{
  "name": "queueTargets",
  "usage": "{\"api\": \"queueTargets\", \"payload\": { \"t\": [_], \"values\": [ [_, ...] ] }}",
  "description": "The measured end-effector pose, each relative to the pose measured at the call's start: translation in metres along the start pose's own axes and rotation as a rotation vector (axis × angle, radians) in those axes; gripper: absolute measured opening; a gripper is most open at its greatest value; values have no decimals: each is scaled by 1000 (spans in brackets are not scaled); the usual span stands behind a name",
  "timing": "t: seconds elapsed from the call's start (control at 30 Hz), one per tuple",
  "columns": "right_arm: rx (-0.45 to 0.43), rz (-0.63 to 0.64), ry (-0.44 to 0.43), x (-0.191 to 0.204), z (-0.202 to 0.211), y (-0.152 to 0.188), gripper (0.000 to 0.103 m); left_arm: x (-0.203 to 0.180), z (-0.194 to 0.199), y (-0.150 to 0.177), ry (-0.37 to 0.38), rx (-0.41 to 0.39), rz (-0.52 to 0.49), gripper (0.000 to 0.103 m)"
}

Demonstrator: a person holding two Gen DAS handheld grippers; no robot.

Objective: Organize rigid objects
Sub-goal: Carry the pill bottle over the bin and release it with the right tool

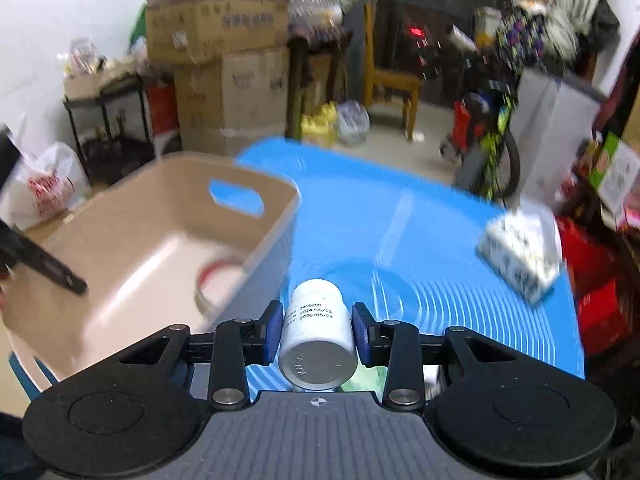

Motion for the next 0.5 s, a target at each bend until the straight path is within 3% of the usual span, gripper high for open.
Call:
{"api": "queueTargets", "payload": {
  "t": [0.27,0.5],
  "values": [
    [-119,48,-68,42,12,-56,44,-1,-1,0,-2,0,-2,9],
    [-111,74,-127,87,-5,-74,44,-1,-1,0,-2,-1,-2,9]
  ]
}}
Point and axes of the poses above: each gripper's, at about its wrist camera, not at the fingertips, and z roughly against the way its jaws point, x to its left, y to its underside, the point moved 6 cm from there along -z, roughly the way its jaws point, and after that the axes turned 10 degrees about y, right-handed, at the moved point
